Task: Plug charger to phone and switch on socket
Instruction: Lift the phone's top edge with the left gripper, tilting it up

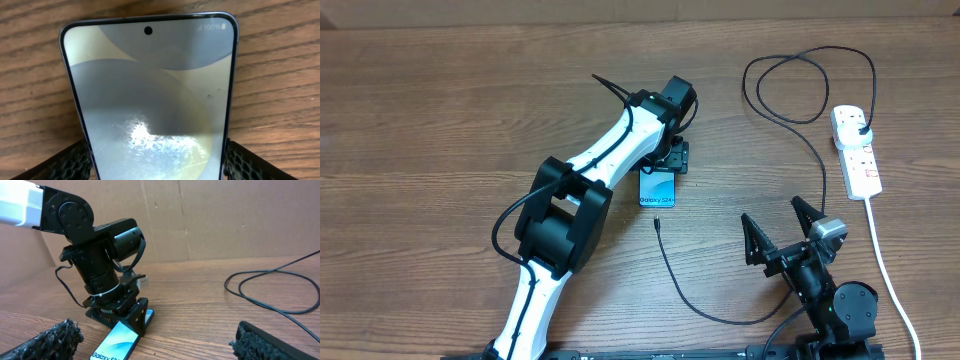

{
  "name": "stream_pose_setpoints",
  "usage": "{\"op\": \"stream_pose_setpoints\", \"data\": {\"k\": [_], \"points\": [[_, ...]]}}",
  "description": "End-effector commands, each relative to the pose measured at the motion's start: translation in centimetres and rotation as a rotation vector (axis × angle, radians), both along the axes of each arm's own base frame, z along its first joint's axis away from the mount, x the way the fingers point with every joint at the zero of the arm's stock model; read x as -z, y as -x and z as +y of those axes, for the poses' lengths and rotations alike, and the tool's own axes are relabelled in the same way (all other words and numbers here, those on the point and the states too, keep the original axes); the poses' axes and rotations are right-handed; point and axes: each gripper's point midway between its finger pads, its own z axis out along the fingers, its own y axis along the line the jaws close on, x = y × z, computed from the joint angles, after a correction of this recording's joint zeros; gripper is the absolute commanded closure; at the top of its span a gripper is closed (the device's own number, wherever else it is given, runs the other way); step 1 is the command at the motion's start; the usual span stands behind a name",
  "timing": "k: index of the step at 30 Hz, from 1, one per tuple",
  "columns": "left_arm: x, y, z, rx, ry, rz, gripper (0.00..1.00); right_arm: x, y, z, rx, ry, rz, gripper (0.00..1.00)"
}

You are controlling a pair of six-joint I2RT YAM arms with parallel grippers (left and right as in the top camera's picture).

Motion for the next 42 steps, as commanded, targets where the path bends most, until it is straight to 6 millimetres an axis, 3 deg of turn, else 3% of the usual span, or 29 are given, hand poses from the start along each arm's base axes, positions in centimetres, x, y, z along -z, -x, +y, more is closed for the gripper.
{"op": "stream_pose_setpoints", "data": {"k": [1, 9, 20, 24, 30, 42], "points": [[6.5, 4.5, 2.2, -0.071, -0.104, 0.187, 0.18, 0.2, 0.0, -0.1, 0.004, 0.004, -0.004, 0.0], [6.4, 3.9, 4.5, -0.184, -0.168, 0.179, 0.14, 0.2, 0.0, -0.1, 0.004, 0.004, -0.004, 0.0], [6.0, 2.6, 10.3, -0.328, -0.18, 0.25, 0.15, 0.2, 0.0, -0.1, 0.005, 0.004, -0.004, 0.0], [6.0, 2.6, 11.5, -0.368, -0.164, 0.279, 0.14, 0.2, 0.0, -0.1, 0.004, 0.004, -0.004, 0.0], [5.9, 2.6, 11.5, -0.369, -0.161, 0.282, 0.0, 0.2, 0.0, -0.1, 0.005, 0.004, -0.004, 0.0], [5.9, 3.3, 10.0, -0.271, -0.091, 0.325, 0.0, 0.2, 0.0, -0.1, 0.004, 0.004, -0.004, 0.0]]}}
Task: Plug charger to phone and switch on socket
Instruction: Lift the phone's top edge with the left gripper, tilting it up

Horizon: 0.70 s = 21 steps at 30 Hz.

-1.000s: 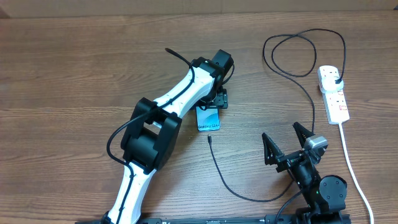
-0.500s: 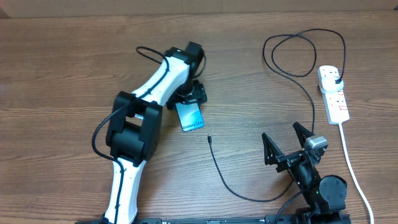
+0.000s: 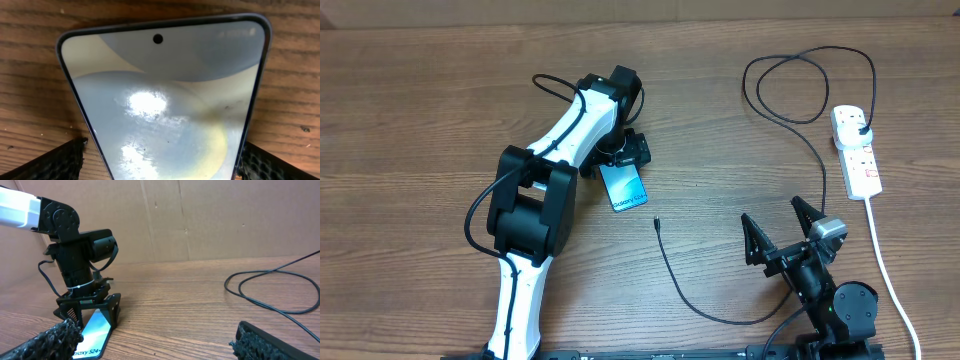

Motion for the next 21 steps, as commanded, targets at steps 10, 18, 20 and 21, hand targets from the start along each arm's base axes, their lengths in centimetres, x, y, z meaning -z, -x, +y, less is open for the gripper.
{"op": "stream_pose_setpoints", "data": {"k": [10, 18, 20, 21], "points": [[5.6, 3.8, 0.1, 0.061, -0.024, 0.166, 0.0, 0.2, 0.0, -0.1, 0.004, 0.004, -0.005, 0.0], [5.7, 4.3, -1.2, 0.097, -0.025, 0.157, 0.0, 0.2, 0.0, -0.1, 0.004, 0.004, -0.005, 0.0], [5.7, 4.3, -1.2, 0.08, -0.029, 0.158, 0.0, 0.2, 0.0, -0.1, 0.004, 0.004, -0.005, 0.0], [5.7, 4.4, -1.2, 0.06, -0.033, 0.16, 0.0, 0.2, 0.0, -0.1, 0.004, 0.004, -0.005, 0.0]]}}
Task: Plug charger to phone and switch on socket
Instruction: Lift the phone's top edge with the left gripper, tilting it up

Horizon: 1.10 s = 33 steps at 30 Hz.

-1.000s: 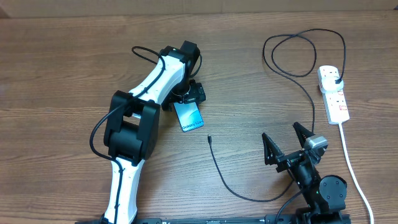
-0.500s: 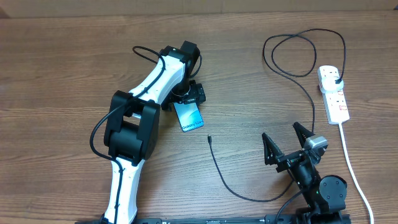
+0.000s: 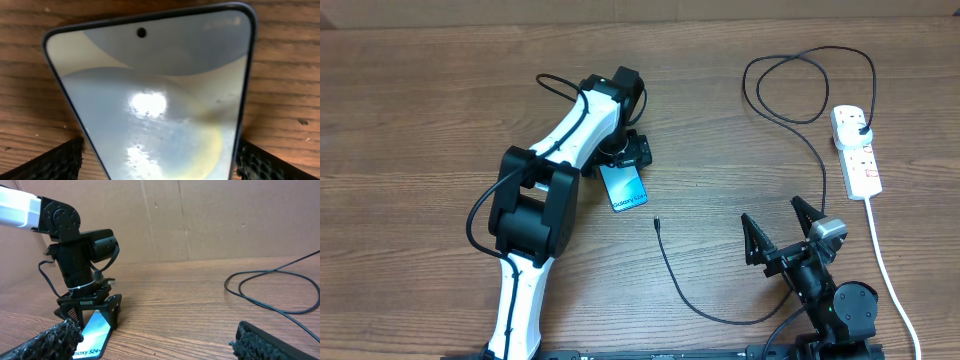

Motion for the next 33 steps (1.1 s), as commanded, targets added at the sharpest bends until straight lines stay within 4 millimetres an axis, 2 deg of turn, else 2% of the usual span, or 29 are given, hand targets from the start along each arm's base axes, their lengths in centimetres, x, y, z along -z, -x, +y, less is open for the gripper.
{"op": "stream_pose_setpoints", "data": {"k": [1, 5, 33], "points": [[5.79, 4.15, -0.41, -0.008, -0.04, 0.165, 0.0, 0.2, -0.04, -0.06, 0.005, 0.004, -0.005, 0.0], [6.1, 4.42, -0.33, -0.061, -0.051, 0.169, 0.0, 0.2, -0.04, -0.06, 0.004, 0.004, -0.005, 0.0], [6.08, 4.61, -0.49, -0.059, -0.042, 0.178, 0.0, 0.2, -0.04, -0.06, 0.005, 0.004, -0.005, 0.0]]}}
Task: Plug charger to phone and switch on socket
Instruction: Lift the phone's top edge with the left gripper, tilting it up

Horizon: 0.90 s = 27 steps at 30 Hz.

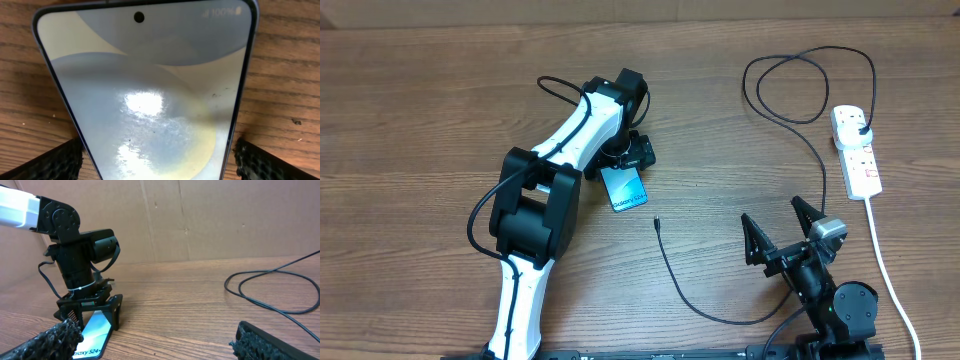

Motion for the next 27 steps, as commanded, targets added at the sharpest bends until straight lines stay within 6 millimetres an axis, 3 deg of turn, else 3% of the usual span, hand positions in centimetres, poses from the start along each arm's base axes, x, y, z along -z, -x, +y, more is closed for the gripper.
{"op": "stream_pose_setpoints", "data": {"k": [1, 27], "points": [[6.01, 4.27, -0.05, 0.003, -0.037, 0.179, 0.0, 0.2, -0.04, -0.06, 0.005, 0.004, -0.005, 0.0], [6.17, 3.64, -0.33, 0.004, -0.026, 0.152, 0.0, 0.2, -0.04, -0.06, 0.005, 0.004, -0.005, 0.0]]}}
